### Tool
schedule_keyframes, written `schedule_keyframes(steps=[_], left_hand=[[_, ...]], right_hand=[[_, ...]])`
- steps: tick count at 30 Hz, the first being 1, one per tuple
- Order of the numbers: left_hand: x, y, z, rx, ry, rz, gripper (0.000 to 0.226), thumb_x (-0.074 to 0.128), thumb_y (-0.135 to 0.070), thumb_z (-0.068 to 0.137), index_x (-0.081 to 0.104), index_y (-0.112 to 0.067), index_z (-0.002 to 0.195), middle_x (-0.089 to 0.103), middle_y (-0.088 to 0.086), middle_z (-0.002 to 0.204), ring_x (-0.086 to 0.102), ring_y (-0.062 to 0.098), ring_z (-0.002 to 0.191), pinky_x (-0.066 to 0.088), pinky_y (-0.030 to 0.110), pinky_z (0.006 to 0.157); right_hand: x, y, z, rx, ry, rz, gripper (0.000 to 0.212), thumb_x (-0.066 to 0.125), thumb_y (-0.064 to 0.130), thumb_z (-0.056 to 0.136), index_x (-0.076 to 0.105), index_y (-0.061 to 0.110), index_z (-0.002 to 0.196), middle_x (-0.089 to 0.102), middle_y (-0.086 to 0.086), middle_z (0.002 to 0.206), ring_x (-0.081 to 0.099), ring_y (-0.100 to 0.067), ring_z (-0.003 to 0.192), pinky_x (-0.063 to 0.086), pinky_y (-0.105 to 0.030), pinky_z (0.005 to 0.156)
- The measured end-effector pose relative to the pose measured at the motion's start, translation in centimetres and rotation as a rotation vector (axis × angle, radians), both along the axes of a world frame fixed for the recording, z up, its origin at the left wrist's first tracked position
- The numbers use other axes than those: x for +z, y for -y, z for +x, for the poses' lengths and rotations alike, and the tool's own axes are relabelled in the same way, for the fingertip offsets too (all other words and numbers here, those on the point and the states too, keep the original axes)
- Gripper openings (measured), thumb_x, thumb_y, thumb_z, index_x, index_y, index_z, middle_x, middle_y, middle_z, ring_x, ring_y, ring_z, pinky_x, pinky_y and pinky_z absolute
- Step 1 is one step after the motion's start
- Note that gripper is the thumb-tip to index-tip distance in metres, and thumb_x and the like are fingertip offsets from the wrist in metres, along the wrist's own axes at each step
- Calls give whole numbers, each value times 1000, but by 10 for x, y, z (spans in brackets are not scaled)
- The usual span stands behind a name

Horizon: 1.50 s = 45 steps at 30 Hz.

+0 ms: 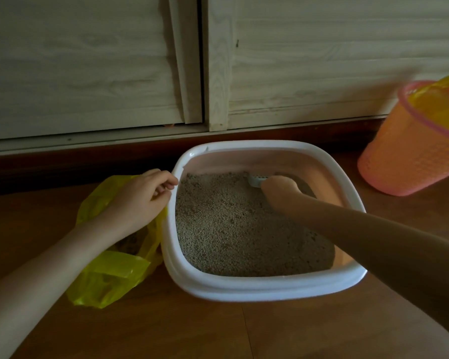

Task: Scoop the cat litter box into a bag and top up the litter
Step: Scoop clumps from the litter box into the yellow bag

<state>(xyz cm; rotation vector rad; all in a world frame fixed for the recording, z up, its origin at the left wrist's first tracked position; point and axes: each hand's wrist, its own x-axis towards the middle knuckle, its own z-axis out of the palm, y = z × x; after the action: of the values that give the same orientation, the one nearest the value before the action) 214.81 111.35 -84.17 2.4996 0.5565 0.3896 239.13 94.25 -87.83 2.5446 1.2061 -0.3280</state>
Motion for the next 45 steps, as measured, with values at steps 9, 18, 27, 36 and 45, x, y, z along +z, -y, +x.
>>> schedule_keyframes(steps=[9,18,27,36,45], left_hand=[[-4,6,12,-55,26,14,21,57,-6,87,64,-17,103,56,-8,94,59,9,84,50,29,73],[-3,6,7,-32,2,25,19,57,-7,87,65,-14,104,57,-4,96,58,13,85,51,39,76],[8,0,-12,23,-38,37,18,56,-16,91,63,-17,107,56,-8,99,56,3,86,51,29,75],[13,0,-23,45,-72,68,18,55,-15,90,64,-21,105,56,-10,98,55,2,85,51,29,72],[9,7,-3,2,-35,38,20,56,-9,90,63,-19,106,56,-8,98,56,4,86,51,29,75]], right_hand=[[23,52,-66,250,-65,-219,29,44,7,98,56,5,124,58,-8,124,58,-23,112,50,-30,86],[73,23,-51,266,41,-100,18,42,10,99,57,5,106,30,2,63,40,-11,59,38,-21,61],[32,-70,-47,306,64,27,27,45,7,97,57,4,122,61,-12,119,59,-26,107,48,-32,91],[21,-91,-59,358,49,59,30,44,7,99,52,3,128,61,-13,120,62,-25,106,51,-30,84],[10,-36,-71,722,76,-98,29,50,9,95,54,9,125,65,-7,104,65,-18,84,49,-23,63]])
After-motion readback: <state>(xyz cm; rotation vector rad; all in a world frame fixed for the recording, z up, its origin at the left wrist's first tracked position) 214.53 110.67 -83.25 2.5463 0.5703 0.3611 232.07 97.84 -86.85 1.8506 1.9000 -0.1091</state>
